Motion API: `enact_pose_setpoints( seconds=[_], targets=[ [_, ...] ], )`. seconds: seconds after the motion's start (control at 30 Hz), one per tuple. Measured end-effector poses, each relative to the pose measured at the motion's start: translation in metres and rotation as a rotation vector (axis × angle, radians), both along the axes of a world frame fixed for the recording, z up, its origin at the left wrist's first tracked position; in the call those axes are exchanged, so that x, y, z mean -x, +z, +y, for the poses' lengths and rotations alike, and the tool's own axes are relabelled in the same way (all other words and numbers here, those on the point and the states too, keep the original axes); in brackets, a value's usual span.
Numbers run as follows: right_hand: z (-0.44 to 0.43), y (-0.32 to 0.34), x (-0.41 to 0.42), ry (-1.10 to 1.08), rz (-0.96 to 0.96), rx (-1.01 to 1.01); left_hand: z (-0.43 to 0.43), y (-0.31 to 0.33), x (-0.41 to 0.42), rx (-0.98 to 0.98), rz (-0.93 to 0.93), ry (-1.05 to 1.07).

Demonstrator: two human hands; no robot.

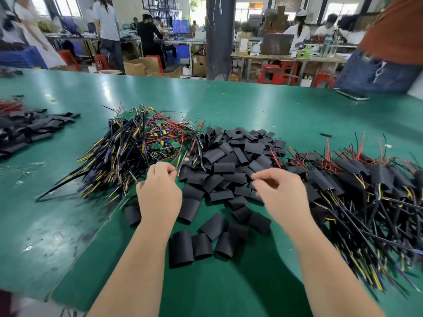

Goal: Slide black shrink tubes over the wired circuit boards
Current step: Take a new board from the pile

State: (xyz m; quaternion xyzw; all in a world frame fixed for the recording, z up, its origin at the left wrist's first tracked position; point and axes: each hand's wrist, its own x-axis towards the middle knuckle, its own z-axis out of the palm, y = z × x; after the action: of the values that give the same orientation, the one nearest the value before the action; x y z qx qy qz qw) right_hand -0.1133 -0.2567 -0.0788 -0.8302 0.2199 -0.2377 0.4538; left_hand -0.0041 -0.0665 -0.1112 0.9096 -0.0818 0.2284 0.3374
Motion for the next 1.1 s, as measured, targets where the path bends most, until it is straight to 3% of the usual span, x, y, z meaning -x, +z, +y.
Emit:
enact_pose_setpoints(
  seconds=[0.1,0.17,0.3,0.43,0.6,0.9,1.1],
  targets=[
    [0.014,-0.003,-0.006,0.220,0.023,-0.552,-0.006,0.008,0.009,0.182,-0.120,-0.327],
    [0.021,-0.003,-0.007,0.353,-0.015,-0.927,-0.012,0.010,0.016,0.193,-0.158,-0.503],
    [0.025,-0.004,-0.010,0.430,-0.223,-1.187,-0.020,0.008,0.022,0.222,-0.112,-0.693],
    [0.023,-0.001,-0.010,0.402,-0.341,-1.108,-0.021,0.003,0.023,0.250,-0.038,-0.711],
    [0.025,-0.004,-0.011,0.233,-0.300,-0.869,-0.021,0.006,0.027,0.204,-0.104,-0.660],
    [0.024,-0.009,-0.014,0.175,-0.250,-0.938,-0.027,0.009,0.032,0.152,-0.161,-0.637],
    [0.024,-0.014,-0.017,0.205,-0.277,-0.847,-0.028,0.010,0.034,-0.061,-0.243,-0.457]
  ],
)
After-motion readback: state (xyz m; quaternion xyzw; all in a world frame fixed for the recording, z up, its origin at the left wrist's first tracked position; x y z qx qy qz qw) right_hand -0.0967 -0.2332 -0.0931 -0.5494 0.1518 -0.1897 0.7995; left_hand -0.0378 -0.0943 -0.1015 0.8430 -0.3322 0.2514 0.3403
